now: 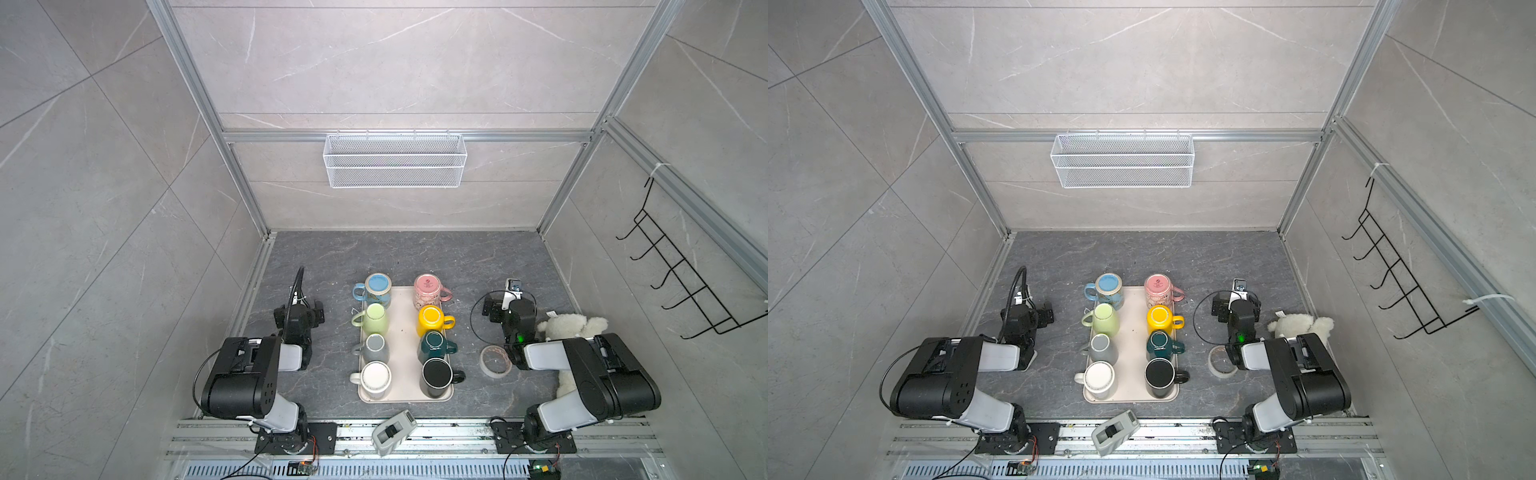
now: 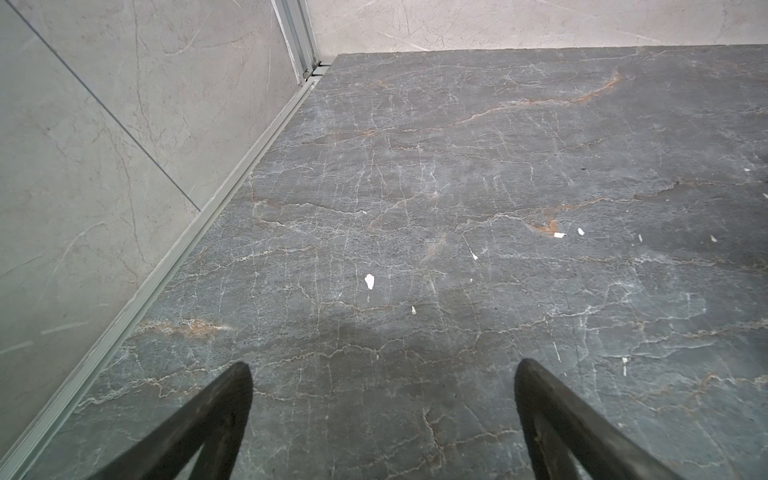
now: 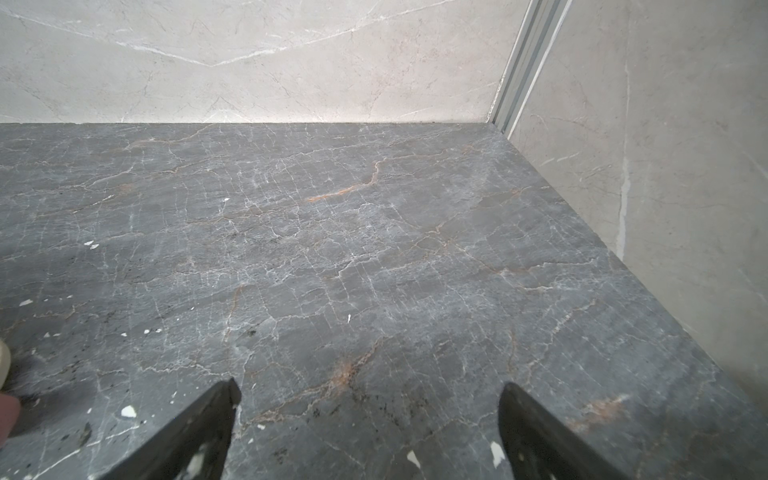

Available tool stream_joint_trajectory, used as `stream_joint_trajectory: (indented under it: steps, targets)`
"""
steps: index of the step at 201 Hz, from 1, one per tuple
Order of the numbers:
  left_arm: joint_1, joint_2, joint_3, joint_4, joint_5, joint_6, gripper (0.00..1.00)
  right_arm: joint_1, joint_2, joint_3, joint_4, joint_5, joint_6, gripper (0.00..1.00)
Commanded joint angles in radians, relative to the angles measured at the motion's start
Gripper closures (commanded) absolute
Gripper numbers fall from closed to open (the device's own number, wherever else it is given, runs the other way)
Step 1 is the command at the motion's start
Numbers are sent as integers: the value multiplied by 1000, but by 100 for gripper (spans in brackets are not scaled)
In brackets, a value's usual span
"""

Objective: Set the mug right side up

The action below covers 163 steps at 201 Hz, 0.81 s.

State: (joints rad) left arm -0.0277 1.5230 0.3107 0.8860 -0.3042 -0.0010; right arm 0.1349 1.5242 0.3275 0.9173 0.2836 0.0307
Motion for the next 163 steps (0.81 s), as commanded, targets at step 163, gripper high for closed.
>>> stream_joint_trajectory:
  steps: [163]
  targets:
    - [6, -581, 413, -929, 121, -328, 17, 73, -396, 552, -1159, 31, 290, 6]
